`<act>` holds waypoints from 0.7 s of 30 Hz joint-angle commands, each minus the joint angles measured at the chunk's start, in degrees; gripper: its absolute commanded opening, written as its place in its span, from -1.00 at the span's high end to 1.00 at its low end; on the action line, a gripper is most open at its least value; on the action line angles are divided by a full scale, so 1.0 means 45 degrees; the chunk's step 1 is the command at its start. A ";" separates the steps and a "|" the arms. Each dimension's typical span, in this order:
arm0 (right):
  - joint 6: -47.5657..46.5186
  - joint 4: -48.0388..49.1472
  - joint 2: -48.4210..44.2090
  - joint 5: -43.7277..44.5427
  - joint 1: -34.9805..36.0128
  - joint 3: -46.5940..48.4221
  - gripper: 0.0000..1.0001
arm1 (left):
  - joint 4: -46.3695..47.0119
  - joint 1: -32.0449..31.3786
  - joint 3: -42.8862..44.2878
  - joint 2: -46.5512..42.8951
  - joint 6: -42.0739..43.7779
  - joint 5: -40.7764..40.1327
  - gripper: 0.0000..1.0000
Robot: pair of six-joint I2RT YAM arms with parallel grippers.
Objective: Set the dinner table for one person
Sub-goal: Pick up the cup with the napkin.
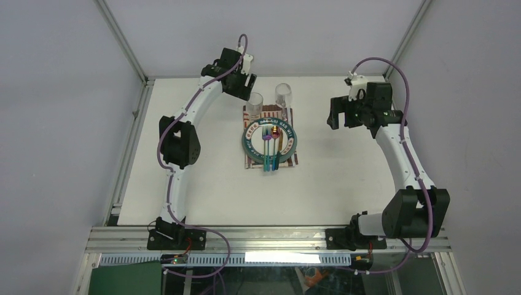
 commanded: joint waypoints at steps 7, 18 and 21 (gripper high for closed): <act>-0.0172 0.0770 -0.0803 0.0477 0.0082 -0.0303 -0.99 | 0.0048 -0.0275 0.0440 0.0020 -0.0300 -0.0051 -0.02; -0.0267 0.0868 -0.1062 0.0686 0.0088 -0.0617 -0.99 | 0.0000 -0.0490 0.0066 0.0598 -0.0622 0.0849 0.00; -0.0318 0.0885 -0.1161 0.0695 0.0083 -0.0743 -0.98 | -0.0004 -0.0533 -0.0007 0.0748 -0.0618 0.0587 0.24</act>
